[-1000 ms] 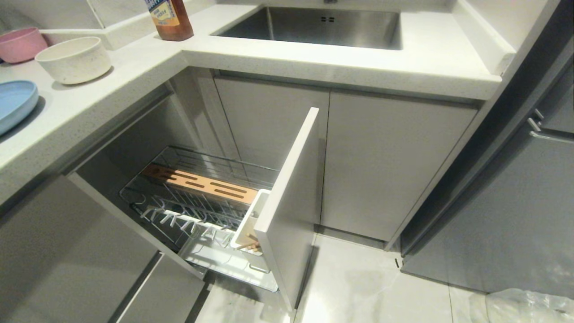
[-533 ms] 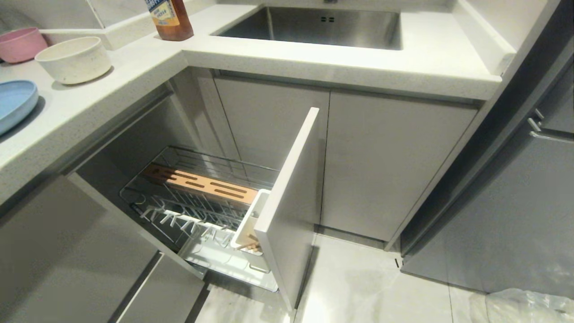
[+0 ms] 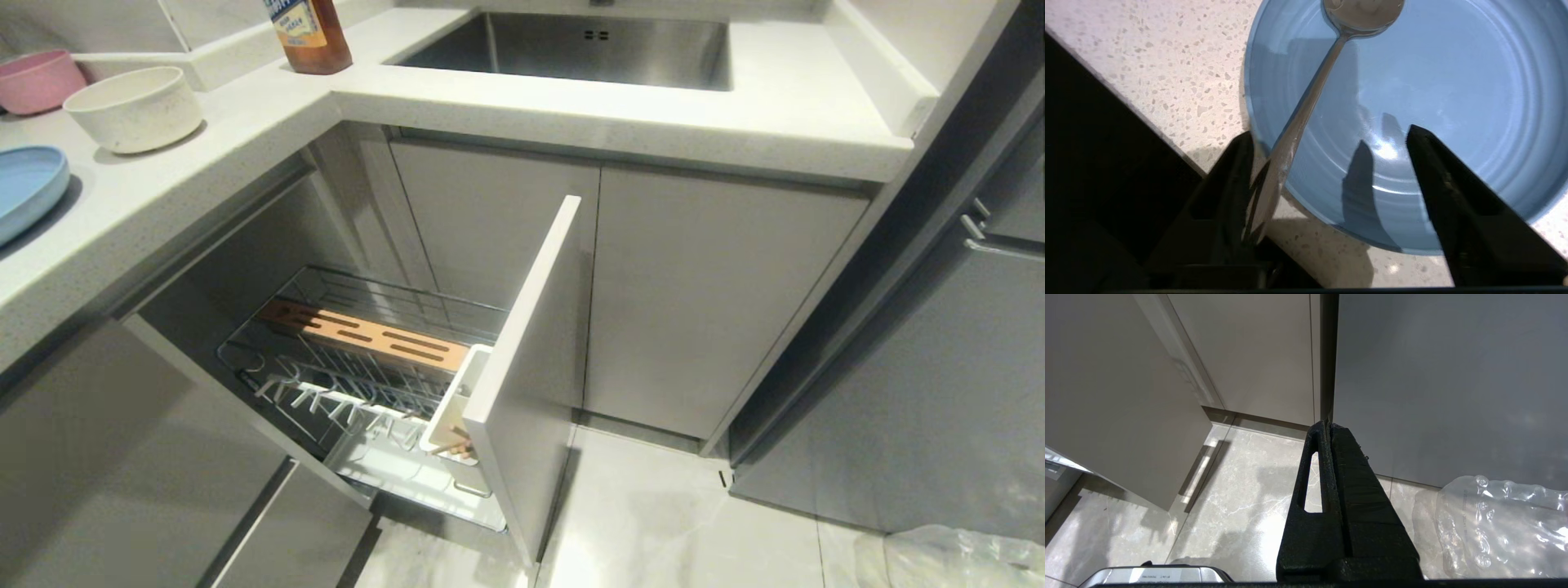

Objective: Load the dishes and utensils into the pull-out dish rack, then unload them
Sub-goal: Pick up the spoon and place it in the cupboard

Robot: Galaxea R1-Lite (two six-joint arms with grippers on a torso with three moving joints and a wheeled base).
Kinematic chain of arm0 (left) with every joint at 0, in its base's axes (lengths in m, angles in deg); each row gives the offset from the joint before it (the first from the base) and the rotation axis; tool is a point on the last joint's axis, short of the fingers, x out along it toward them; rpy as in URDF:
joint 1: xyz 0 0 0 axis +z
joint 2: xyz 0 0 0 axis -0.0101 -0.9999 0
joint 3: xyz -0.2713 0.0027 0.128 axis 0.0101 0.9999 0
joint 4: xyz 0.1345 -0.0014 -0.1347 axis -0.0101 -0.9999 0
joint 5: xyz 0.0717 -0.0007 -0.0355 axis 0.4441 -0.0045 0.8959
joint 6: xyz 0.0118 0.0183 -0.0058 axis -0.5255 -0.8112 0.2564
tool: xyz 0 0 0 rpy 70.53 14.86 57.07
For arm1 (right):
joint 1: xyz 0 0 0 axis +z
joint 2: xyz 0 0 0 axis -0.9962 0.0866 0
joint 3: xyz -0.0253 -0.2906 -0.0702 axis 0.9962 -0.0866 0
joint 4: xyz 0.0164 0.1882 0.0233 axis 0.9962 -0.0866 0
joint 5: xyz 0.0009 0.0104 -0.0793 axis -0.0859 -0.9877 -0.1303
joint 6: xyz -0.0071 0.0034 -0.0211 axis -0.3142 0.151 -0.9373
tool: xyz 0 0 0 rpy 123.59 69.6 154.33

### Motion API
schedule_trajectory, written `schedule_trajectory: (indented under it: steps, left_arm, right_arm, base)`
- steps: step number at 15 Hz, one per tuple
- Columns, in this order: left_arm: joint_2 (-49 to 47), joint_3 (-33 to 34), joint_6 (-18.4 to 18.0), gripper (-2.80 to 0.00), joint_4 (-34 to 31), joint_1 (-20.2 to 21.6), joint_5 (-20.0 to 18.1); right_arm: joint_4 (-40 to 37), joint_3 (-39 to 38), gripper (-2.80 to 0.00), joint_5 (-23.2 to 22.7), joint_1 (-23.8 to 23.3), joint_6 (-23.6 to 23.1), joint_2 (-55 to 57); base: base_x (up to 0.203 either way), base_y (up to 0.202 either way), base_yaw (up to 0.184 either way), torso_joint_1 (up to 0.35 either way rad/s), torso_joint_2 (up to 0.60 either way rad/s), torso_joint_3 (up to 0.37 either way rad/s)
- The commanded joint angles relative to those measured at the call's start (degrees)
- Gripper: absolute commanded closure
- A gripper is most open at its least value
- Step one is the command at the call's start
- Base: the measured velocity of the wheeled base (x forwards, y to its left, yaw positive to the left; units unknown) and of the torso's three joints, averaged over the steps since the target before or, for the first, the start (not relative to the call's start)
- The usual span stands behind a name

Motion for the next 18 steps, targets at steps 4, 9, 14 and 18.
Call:
schedule_trajectory:
  steps: [4, 9, 14, 18]
  left_arm:
    - [-2.11, -0.09, -0.14, -2.80, 0.00, -0.04, -1.77]
    - [-1.81, -0.26, -0.14, -2.80, 0.61, 0.28, -5.34]
    - [-1.53, -0.17, -0.15, -2.80, 0.71, 0.93, -5.72]
    - [-1.98, -0.26, -0.22, -2.80, 1.45, 0.84, -8.63]
  right_arm:
    - [0.00, 0.00, 0.00, -0.01, 0.00, 0.00, 0.05]
    - [0.00, 0.00, 0.00, -0.01, 0.00, 0.00, 0.05]
    - [0.00, 0.00, 0.00, -0.01, 0.00, 0.00, 0.05]
    - [0.00, 0.00, 0.00, -0.01, 0.00, 0.00, 0.05]
  base:
    - [0.000, 0.000, 0.000, 0.000, 0.00, 0.000]
    - [0.000, 0.000, 0.000, 0.000, 0.00, 0.000]
    - [0.000, 0.000, 0.000, 0.000, 0.00, 0.000]
    - [0.000, 0.000, 0.000, 0.000, 0.00, 0.000]
